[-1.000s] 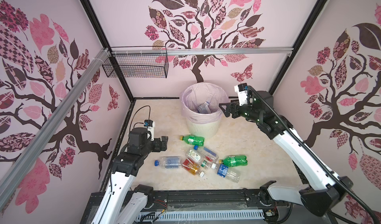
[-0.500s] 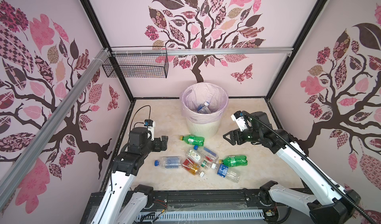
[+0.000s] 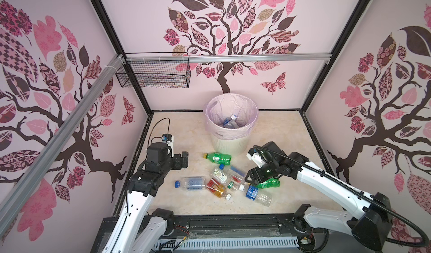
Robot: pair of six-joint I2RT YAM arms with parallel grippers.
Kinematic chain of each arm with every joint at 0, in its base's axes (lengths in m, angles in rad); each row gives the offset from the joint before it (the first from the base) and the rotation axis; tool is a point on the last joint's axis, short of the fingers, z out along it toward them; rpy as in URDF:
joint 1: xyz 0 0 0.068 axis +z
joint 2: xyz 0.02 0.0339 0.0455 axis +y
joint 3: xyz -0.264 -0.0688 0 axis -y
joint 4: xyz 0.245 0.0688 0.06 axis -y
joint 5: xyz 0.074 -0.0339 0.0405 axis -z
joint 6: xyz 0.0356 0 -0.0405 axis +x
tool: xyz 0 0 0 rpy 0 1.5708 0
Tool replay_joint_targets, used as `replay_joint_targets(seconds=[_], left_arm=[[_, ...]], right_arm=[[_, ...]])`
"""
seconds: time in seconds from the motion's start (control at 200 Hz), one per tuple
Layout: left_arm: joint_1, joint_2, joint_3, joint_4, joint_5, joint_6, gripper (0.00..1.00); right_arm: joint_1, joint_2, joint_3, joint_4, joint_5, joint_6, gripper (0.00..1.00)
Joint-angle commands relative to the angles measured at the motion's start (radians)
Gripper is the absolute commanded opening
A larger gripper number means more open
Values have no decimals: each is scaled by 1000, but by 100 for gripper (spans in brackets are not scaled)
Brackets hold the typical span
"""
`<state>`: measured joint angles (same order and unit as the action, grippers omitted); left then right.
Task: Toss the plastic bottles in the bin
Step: 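Lower the right gripper onto the white-capped Pocari Sweat bottle and close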
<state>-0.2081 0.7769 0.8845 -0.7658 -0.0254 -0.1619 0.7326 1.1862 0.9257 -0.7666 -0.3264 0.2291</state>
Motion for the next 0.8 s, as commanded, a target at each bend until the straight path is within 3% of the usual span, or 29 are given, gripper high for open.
replay_joint_targets(seconds=[0.0, 0.3, 0.795], left_arm=[[1, -14, 2, 29, -6, -18, 97], [1, -40, -12, 28, -7, 6, 98], [2, -36, -15, 39, 0, 7, 98]], right_arm=[[70, 33, -16, -11, 84, 75, 79], [132, 28, -130, 24, 203, 160, 79], [143, 106, -225, 150, 150, 161, 70]])
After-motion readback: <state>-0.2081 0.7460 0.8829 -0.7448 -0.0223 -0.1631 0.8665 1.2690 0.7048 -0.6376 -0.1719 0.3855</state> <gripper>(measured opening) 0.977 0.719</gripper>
